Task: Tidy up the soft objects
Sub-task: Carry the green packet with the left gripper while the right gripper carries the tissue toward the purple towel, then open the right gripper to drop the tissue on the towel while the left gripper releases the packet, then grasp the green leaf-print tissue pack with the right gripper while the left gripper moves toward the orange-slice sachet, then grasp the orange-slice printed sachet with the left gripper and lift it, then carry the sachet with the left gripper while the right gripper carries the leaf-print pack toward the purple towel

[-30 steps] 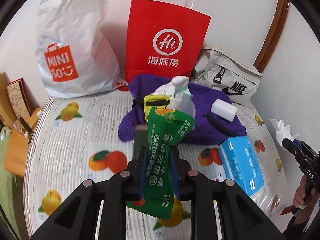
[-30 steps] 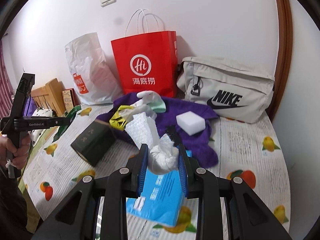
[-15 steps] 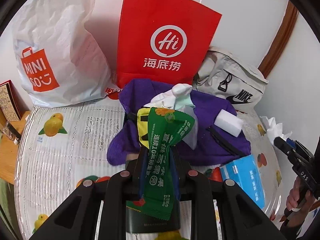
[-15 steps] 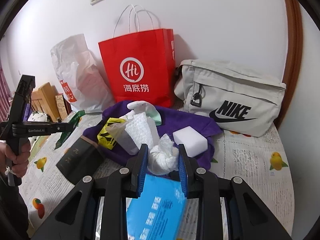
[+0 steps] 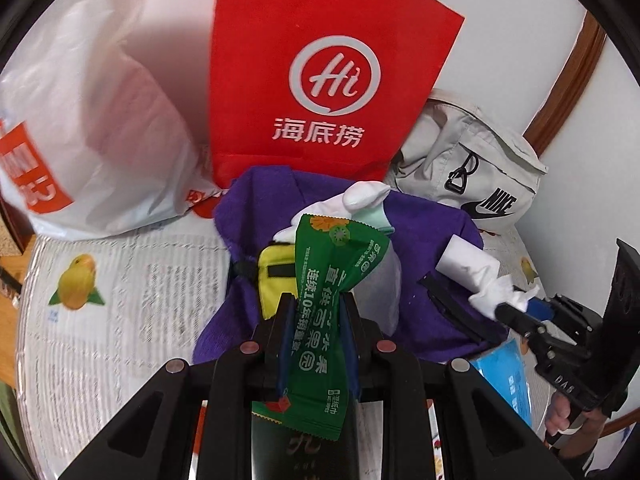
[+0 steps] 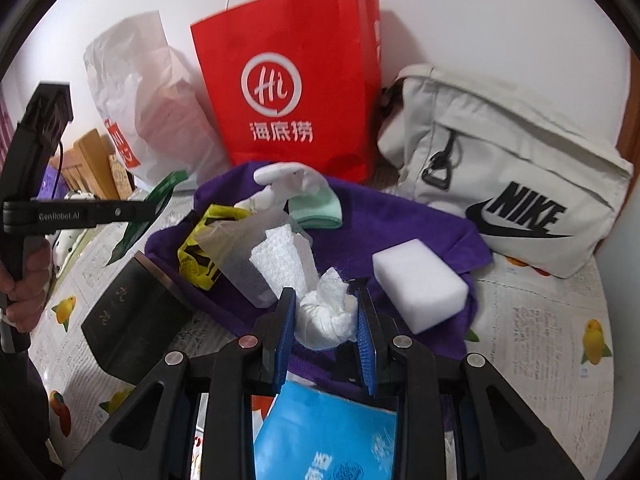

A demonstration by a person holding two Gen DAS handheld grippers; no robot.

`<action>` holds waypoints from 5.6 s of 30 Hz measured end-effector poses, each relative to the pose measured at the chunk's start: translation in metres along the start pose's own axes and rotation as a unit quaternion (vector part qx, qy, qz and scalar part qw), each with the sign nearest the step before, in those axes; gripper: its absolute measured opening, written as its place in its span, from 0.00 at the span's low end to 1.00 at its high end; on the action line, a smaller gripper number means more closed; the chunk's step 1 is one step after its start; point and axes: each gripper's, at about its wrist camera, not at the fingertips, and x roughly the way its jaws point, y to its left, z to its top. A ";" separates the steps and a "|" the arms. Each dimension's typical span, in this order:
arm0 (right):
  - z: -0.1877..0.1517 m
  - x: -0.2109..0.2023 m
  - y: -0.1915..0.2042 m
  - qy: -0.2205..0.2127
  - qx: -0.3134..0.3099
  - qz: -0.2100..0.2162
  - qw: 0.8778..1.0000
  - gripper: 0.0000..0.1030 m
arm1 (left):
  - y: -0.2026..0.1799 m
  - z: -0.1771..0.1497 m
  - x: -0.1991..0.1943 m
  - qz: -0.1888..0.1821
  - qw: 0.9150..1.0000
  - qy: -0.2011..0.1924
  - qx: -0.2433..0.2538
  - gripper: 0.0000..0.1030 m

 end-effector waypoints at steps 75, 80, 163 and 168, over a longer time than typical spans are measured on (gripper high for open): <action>-0.218 -0.131 0.080 0.050 0.016 0.103 0.993 0.58 | -0.055 -0.158 -0.090 0.008 1.000 0.028 -0.002 0.63; -0.236 -0.131 0.092 0.046 0.015 0.105 0.993 0.82 | -0.057 -0.171 -0.089 0.002 0.999 0.037 -0.001 0.63; -0.229 -0.122 0.041 0.044 0.062 -0.020 0.997 0.62 | -0.069 -0.220 -0.035 -0.009 0.994 0.034 0.104 0.09; -0.218 -0.129 0.046 0.028 0.054 -0.021 0.998 0.62 | -0.041 -0.223 -0.056 0.014 0.998 0.019 0.066 0.09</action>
